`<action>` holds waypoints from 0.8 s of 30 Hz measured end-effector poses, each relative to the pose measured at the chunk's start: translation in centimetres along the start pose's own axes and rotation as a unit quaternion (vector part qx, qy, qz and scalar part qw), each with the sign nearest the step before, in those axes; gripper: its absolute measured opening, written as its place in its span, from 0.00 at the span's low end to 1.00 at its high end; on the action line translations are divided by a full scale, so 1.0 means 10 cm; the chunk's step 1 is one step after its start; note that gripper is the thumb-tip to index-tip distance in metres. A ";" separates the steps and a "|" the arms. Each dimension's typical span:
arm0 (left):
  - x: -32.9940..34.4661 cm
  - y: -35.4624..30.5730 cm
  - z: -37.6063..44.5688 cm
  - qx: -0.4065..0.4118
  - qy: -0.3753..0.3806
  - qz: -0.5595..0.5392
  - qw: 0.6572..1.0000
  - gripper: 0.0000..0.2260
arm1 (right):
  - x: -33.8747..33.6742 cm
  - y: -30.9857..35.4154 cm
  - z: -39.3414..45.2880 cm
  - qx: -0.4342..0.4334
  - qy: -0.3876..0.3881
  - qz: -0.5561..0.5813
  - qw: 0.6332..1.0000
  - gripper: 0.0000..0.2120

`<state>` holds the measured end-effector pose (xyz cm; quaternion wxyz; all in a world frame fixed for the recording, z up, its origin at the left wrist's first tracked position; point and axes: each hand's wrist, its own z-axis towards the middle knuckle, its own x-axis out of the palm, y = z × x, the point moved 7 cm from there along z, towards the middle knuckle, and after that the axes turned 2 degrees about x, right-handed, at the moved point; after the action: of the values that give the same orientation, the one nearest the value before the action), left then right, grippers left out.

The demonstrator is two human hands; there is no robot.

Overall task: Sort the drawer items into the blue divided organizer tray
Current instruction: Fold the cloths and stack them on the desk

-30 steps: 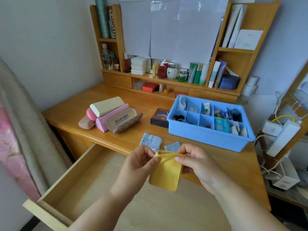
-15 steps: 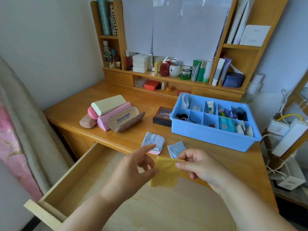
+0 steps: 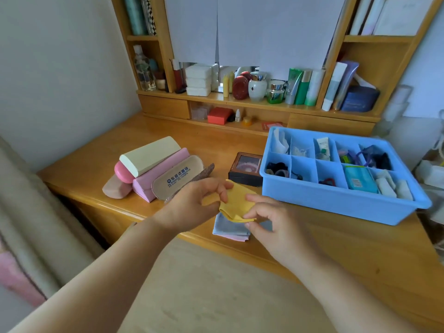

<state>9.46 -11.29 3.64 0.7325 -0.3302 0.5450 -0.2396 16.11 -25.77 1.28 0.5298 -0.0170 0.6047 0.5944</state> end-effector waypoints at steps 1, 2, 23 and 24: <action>0.02 0.09 0.06 0.011 0.013 0.028 0.999 0.13 | 0.08 -0.04 0.03 -0.005 -0.003 -0.022 1.000 0.07; 0.05 0.18 0.11 0.018 0.026 0.042 0.999 0.14 | 0.15 -0.08 0.05 -0.008 -0.003 -0.041 0.999 0.05; 0.41 0.72 0.05 -0.374 0.047 0.160 0.912 0.17 | 0.44 -0.30 0.01 0.004 0.137 -0.170 0.976 0.13; 0.42 0.71 0.06 -0.383 0.055 0.147 0.910 0.16 | 0.44 -0.30 0.01 0.003 0.138 -0.169 0.976 0.13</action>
<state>11.25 -9.43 -4.23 0.5456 -0.4884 0.6763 0.0802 16.18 -23.91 -3.67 0.5340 -0.1996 0.6623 0.4861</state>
